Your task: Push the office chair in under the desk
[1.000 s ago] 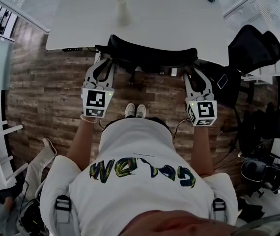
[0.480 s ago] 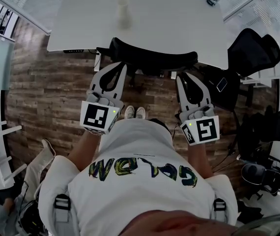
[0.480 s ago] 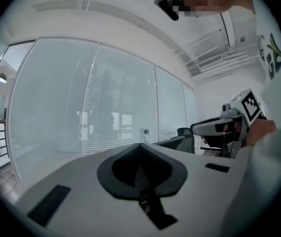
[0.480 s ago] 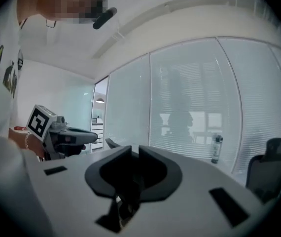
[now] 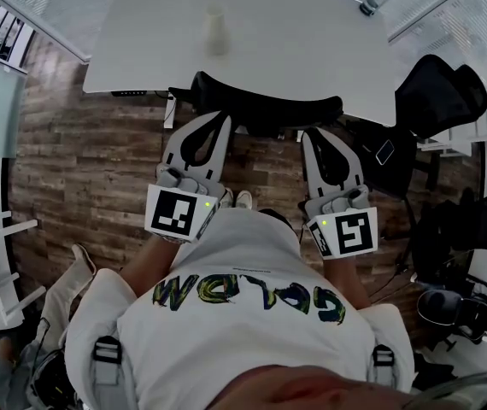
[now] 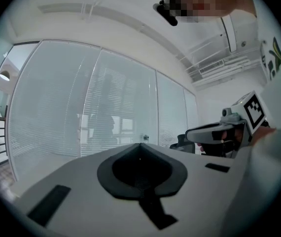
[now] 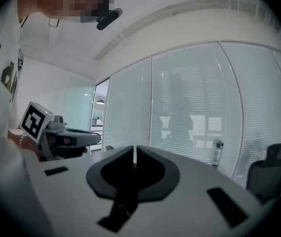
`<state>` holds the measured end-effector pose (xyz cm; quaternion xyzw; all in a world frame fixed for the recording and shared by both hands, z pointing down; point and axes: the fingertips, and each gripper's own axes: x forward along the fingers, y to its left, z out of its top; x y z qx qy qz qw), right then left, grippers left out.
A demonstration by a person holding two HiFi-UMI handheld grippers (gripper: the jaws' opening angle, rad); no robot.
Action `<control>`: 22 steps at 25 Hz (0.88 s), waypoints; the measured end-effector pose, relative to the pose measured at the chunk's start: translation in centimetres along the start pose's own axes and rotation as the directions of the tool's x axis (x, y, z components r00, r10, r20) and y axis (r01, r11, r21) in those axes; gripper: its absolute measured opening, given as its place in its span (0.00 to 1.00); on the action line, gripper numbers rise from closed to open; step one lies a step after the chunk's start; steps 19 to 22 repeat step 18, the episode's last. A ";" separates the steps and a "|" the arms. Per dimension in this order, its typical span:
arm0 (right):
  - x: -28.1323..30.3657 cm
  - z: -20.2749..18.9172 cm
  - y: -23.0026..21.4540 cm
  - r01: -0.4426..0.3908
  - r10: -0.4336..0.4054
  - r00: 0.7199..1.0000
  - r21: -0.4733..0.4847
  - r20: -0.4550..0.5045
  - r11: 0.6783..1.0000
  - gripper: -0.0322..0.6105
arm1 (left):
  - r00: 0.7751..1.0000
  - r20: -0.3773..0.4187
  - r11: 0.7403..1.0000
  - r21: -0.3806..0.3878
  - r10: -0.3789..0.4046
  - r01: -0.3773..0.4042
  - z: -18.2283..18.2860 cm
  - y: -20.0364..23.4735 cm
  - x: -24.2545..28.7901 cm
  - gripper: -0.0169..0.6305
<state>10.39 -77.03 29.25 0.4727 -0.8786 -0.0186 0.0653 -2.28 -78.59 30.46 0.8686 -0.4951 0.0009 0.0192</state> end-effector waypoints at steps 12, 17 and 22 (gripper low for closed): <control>0.1 0.6 -0.5 -0.006 0.006 1.000 -0.022 -0.002 1.000 0.10 | 1.000 0.008 1.000 0.013 0.004 -0.004 0.8 0.2 0.4 0.04; -0.1 0.5 -0.8 -0.011 0.011 1.000 -0.027 -0.002 1.000 0.09 | 1.000 -0.012 1.000 0.013 0.011 -0.010 0.3 -0.1 0.6 0.04; -0.2 0.4 -0.8 -0.012 0.012 1.000 -0.028 -0.002 1.000 0.09 | 1.000 -0.017 1.000 0.013 0.012 -0.012 0.2 -0.2 0.6 0.04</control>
